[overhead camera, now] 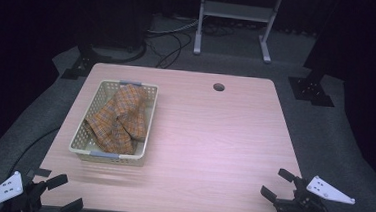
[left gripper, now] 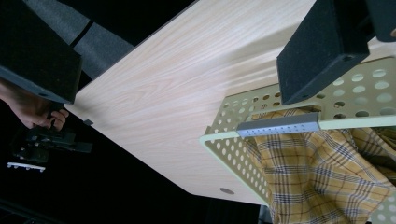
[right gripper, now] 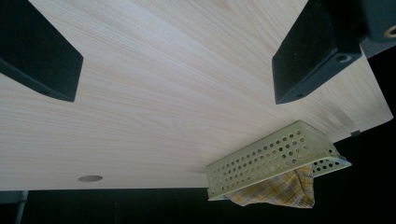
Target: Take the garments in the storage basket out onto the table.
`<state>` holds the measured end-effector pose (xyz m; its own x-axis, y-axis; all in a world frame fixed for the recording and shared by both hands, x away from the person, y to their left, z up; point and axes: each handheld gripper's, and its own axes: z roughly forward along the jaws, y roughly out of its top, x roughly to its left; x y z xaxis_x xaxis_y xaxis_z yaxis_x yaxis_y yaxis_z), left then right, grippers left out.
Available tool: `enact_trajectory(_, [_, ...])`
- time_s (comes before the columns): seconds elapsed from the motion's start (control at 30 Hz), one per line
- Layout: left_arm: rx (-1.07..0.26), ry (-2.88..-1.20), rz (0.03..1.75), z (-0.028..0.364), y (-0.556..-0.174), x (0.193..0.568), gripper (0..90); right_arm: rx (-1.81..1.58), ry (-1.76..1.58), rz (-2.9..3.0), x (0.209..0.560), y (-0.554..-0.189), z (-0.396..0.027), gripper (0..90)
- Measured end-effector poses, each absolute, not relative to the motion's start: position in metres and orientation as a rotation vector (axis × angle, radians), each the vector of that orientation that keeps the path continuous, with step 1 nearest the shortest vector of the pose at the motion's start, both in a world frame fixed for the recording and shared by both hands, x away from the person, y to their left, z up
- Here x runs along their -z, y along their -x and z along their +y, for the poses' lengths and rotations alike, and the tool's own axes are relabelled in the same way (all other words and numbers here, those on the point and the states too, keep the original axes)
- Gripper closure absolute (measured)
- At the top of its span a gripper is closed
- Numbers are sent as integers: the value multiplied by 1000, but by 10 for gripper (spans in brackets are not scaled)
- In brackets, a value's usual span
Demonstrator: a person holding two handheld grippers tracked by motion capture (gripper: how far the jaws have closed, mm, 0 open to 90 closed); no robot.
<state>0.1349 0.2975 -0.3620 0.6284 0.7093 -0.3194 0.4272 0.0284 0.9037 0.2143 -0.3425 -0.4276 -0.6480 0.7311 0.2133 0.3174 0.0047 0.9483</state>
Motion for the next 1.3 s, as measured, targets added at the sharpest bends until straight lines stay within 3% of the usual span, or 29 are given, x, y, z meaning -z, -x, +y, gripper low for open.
enact_trajectory(1.3, [-245,-1645,946,285,-183,350,2,-1738,-1073,1926,424,-212,-342,18])
